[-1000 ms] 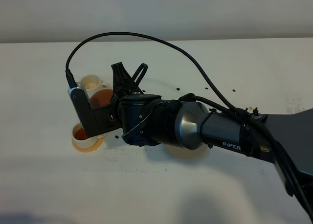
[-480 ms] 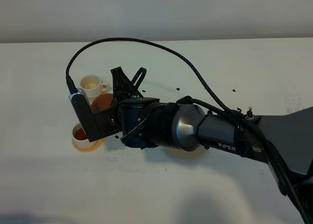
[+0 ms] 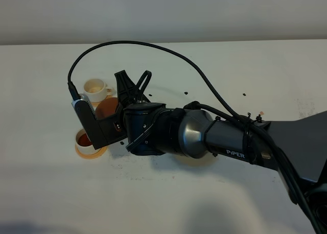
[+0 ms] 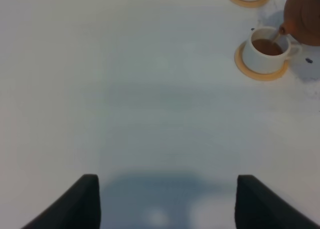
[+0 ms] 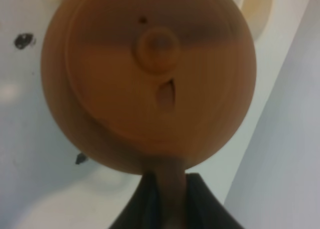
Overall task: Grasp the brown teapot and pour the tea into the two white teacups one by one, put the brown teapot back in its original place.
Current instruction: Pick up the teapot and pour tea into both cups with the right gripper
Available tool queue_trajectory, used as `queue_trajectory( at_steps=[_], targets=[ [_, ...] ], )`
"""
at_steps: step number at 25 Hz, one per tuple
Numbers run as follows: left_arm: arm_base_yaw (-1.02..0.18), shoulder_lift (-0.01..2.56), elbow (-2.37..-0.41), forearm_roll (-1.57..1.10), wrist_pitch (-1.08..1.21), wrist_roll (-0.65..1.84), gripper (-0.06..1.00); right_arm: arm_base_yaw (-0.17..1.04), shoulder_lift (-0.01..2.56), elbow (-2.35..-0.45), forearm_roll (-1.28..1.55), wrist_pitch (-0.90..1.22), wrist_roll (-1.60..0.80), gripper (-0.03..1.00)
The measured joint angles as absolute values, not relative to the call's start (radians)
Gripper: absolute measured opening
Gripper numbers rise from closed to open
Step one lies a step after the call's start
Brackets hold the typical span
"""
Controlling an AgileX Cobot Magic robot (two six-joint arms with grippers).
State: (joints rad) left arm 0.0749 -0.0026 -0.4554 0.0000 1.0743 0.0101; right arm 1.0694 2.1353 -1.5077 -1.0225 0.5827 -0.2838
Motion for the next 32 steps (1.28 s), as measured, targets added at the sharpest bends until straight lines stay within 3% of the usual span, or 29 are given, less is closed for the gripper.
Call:
queue_trajectory(
  at_steps=[32],
  targets=[
    [0.075,-0.003,-0.455,0.0,1.074,0.01,0.55,1.069,2.135,-1.508,-1.067,0.601,-0.287,0.1]
  ],
)
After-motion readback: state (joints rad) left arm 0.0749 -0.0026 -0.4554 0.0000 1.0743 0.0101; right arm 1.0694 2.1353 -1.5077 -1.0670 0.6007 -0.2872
